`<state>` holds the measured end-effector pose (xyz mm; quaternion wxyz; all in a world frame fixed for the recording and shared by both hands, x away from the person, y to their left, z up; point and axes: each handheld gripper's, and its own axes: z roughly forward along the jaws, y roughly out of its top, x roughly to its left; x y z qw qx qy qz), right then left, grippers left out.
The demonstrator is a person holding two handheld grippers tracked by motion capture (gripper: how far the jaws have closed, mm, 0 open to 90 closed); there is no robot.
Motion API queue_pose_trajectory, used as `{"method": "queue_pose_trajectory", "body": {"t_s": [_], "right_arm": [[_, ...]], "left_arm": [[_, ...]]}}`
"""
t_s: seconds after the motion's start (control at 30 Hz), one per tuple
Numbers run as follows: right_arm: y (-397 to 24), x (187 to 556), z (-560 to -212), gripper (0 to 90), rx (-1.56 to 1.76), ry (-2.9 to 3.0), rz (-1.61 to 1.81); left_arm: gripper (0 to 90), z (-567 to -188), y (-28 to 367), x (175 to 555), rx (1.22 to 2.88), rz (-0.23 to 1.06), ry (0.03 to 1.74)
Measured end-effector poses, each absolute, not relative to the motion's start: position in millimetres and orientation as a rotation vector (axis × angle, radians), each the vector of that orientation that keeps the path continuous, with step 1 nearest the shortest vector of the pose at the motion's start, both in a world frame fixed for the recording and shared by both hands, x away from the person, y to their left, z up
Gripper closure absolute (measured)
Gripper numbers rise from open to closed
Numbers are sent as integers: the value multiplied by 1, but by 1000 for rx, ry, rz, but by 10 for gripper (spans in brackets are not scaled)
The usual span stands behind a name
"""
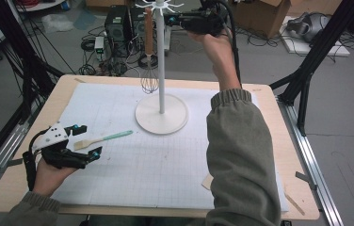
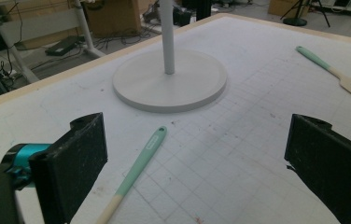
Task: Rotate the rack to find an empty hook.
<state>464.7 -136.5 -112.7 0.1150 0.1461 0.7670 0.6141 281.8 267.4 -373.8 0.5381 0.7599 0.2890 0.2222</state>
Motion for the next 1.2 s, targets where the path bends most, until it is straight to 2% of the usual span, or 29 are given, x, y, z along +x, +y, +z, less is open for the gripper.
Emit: {"method": "queue_pose_trajectory", "body": {"t_s": [0.8, 1.03, 1.2], "right_arm": [[-125, 453, -111, 892, 443, 2238, 1743], [-134, 449, -121, 830, 458, 2238, 1754], [-146, 440, -130, 747, 470, 2229, 1775]], "left_arm": [[62, -371, 270, 279, 1803, 539, 692], [63, -371, 273, 279, 1798, 542, 700], [63, -371, 274, 280, 1800, 541, 707]]}}
